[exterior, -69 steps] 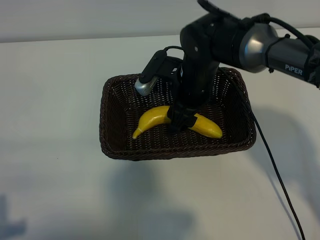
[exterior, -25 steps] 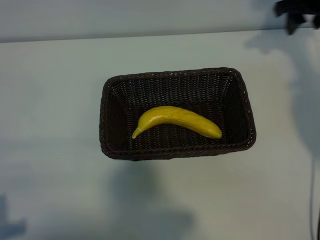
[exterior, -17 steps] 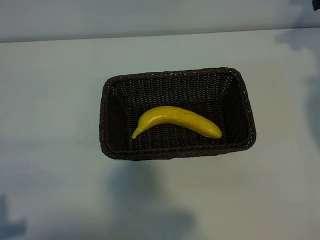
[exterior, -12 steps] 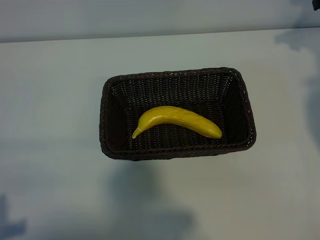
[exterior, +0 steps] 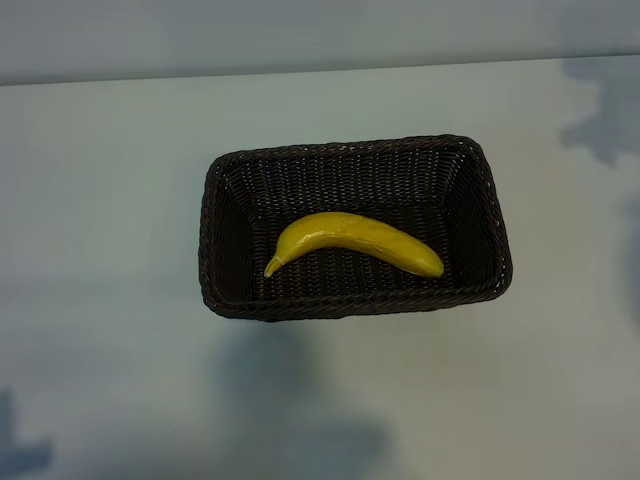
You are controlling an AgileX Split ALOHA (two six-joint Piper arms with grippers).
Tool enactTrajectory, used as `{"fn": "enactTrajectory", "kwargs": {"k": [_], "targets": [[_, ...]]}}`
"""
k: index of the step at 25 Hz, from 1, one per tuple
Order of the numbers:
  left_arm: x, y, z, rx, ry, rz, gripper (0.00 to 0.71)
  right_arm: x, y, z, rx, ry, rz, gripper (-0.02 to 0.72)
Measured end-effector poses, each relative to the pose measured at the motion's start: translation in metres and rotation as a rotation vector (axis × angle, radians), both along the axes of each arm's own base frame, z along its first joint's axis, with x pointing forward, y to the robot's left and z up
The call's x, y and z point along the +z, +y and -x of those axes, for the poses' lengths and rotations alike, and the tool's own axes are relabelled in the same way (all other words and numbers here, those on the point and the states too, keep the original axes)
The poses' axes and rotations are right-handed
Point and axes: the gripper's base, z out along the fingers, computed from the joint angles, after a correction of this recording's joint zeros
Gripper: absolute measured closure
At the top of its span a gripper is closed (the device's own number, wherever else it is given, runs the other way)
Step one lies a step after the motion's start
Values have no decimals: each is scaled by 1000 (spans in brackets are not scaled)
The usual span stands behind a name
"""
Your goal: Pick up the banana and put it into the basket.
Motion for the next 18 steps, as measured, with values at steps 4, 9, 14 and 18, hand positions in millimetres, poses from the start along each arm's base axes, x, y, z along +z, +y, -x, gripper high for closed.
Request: {"fn": "enactTrajectory", "kwargs": {"k": [4,9,14,18], "targets": [[0,0,0,0,0,0,168,9,3,45,1,9,-1,139],[0,0,0,0,0,0,168,21,9,111,1,-25,2,142],[0,0,0,0,0,0,168,19,13,174,-22,-68,0,142],[0,0,0,0,0,0,168,8,17,216,-56,-102,-6,142]]}}
